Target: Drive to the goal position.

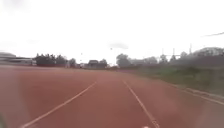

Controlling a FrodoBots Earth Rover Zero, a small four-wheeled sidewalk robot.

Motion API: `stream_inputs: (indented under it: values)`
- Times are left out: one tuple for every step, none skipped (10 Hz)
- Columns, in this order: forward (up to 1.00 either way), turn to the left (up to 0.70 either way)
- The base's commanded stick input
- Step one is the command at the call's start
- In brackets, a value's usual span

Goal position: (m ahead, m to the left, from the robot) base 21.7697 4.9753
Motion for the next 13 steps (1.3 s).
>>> stream_inputs:
  values:
    - [0.7, 0.0]
    - [0.7, 0.0]
    - [0.7, 0.0]
    - [0.7, 0.0]
    - [0.7, 0.0]
    - [0.7, 0.0]
    - [0.7, 0.0]
    - [0.7, 0.0]
    - [0.7, 0.0]
    - [0.7, 0.0]
    - [0.7, 0.0]
    - [0.7, 0.0]
    - [0.7, 0.0]
